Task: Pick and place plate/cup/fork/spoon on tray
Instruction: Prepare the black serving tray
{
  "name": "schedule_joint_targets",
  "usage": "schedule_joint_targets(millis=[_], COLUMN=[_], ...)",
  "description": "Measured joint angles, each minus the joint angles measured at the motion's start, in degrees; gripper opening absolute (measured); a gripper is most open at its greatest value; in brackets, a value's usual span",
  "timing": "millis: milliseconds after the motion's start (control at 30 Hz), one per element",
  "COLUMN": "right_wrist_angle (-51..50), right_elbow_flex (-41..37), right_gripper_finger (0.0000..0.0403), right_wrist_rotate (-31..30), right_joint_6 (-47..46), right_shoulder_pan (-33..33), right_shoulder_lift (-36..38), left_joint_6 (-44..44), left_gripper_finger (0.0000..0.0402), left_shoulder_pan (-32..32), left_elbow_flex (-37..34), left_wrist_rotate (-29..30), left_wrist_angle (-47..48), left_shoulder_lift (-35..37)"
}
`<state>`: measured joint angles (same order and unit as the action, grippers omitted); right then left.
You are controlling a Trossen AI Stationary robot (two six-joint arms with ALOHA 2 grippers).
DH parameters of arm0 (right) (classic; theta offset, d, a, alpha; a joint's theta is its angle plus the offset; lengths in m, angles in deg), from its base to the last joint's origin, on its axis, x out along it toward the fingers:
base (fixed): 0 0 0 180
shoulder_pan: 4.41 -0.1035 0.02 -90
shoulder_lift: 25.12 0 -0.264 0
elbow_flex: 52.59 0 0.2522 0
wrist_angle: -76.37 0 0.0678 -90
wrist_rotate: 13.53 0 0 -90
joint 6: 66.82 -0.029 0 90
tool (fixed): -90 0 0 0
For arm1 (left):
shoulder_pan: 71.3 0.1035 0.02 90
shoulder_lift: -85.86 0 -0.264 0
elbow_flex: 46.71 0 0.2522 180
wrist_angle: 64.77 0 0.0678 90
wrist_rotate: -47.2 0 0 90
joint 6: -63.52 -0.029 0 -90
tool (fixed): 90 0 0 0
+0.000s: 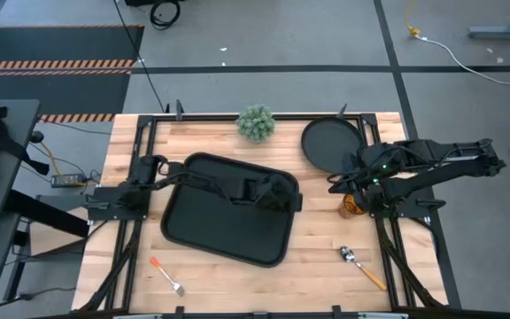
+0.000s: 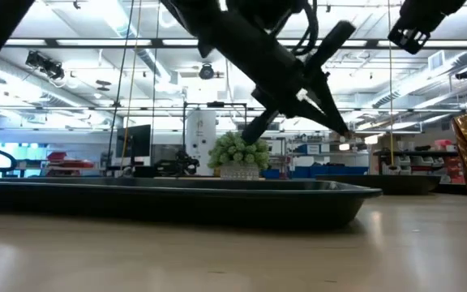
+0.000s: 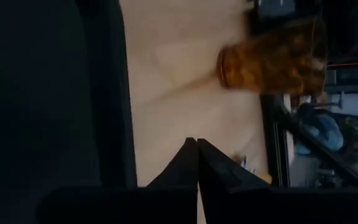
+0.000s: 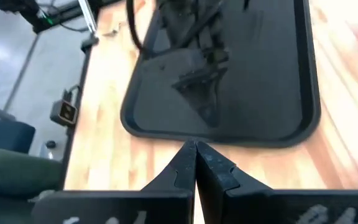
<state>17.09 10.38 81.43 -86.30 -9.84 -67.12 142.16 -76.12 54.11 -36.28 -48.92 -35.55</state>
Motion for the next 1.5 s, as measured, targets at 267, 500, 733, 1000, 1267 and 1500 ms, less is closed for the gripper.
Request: schedule_joint_targets(millis=[267,500,733,1000,1267,1500], right_wrist_angle=[0.4,4.6,10.3,9.8,6.0,6.0], right_elbow_flex=[-0.3,-3.4,-3.8,-1.2,3.3,4.9], right_gripper_finger=[0.0016,0.0016,0.0009,0.0008,0.0008,0.0008], right_wrist_rotate=[-4.1,-3.6,-1.3,-1.4,-4.5,-4.5], right_joint_6=[1.0,2.5,4.0,1.2,-1.3,-6.4], right_shoulder_pan=[0.0,0.0,-0.1,-1.5,-4.2,-4.2], right_shoulder_lift=[-1.6,-4.5,-10.4,-14.7,-16.3,-18.5], left_joint_6=[-14.0,-30.7,-60.2,-79.9,-84.1,-85.0], left_gripper_finger=[0.0004,0.0002,0.0001,0.0001,0.0,0.0], left_shoulder_pan=[2.6,1.4,-2.7,-7.3,-4.7,0.6], left_elbow_flex=[0.1,-0.1,-4.5,-5.0,-4.7,-5.0], left_wrist_rotate=[-3.7,-0.4,-0.8,-1.9,-1.3,-0.6], left_wrist_angle=[17.1,60.9,61.5,41.1,22.2,8.1], left_shoulder_lift=[7.0,15.7,15.5,7.9,-0.1,-2.2])
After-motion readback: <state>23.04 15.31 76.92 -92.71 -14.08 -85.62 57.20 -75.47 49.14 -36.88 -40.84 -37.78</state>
